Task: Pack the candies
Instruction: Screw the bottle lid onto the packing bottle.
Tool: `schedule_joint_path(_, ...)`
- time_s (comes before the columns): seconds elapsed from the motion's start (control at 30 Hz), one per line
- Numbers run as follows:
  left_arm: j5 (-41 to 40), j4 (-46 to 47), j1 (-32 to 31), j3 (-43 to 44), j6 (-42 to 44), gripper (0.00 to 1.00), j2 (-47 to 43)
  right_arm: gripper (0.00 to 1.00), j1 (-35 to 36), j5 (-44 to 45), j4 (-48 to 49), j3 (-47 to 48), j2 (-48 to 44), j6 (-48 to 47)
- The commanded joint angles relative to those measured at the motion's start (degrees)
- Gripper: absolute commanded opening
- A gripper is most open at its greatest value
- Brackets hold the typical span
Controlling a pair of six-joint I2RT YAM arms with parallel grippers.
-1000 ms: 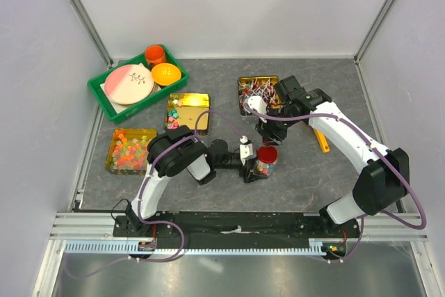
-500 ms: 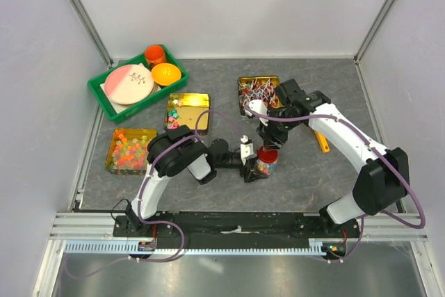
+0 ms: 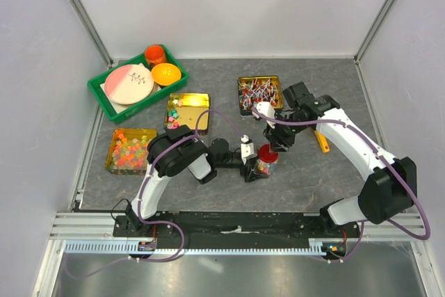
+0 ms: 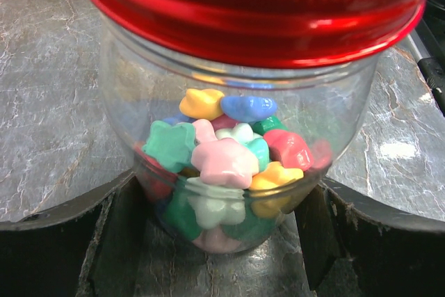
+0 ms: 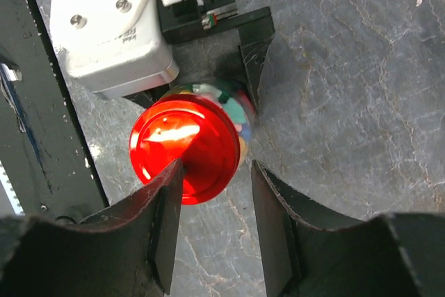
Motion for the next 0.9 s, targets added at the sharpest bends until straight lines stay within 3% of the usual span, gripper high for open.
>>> schedule_joint_path(0.0, -2.7, 2.7, 0.4, 1.1, 0.7, 0.27, -0.3, 0.5, -0.4, 0.8, -2.6, -2.0, -2.5, -1.3)
schedule_joint_path(0.47, -3.1, 1.4, 0.4, 1.5, 0.9, 0.15, -0.3, 0.5, -0.4, 1.0, -6.8, -1.0, -8.2, -1.5)
schedule_joint_path(0.87, -3.1, 1.1, 0.4, 1.5, 1.1, 0.12, -0.4, 0.54, -0.1, -8.7, 1.9, 8.9, 5.0, 1.4)
